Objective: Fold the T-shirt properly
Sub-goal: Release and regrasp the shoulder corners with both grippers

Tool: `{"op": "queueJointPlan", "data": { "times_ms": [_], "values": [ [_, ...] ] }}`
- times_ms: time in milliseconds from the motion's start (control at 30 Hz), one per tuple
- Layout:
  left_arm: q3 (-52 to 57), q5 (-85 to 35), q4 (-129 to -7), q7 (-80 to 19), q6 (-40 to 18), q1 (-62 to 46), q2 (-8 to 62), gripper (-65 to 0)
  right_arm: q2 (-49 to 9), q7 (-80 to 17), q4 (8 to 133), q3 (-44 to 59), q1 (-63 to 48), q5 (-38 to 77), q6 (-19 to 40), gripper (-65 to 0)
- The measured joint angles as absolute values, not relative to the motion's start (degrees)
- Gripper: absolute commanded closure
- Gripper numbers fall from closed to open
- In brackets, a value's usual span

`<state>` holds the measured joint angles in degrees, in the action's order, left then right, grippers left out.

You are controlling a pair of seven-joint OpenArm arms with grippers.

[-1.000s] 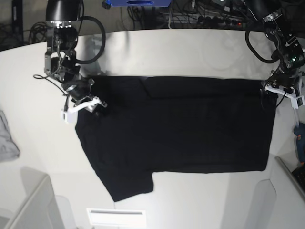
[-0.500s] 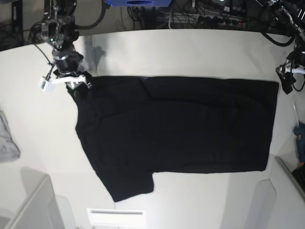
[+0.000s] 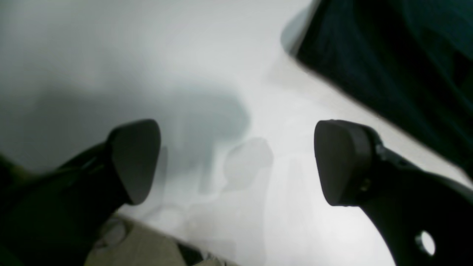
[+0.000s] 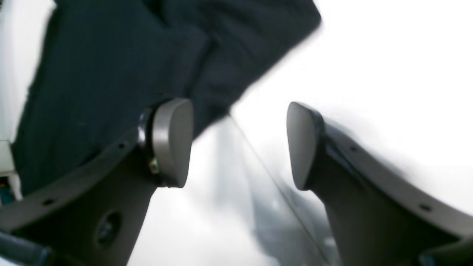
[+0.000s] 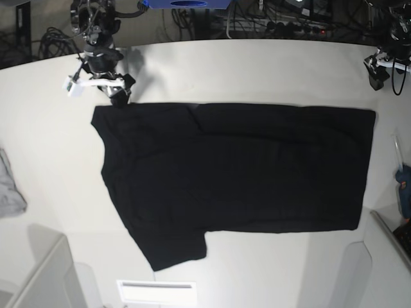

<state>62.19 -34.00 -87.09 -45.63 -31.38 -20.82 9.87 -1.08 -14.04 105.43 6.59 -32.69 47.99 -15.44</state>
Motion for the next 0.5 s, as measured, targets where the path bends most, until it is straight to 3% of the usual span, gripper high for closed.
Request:
{"op": "queueJointPlan", "data": {
  "times_ms": [333, 500],
  "values": [
    [60.7, -33.4, -85.9, -45.3, -31.4, -17.8, 10.0, -63.7, -1.1, -8.4, 97.0, 6.6, -26.9, 48.0, -14.5, -37.8],
    [60.7, -24.9, -80.8, -44.8, -31.4, -12.8, 9.9, -63.7, -1.1, -6.5, 94.6, 6.6, -25.3, 47.8, -14.1, -38.0]
  ]
}}
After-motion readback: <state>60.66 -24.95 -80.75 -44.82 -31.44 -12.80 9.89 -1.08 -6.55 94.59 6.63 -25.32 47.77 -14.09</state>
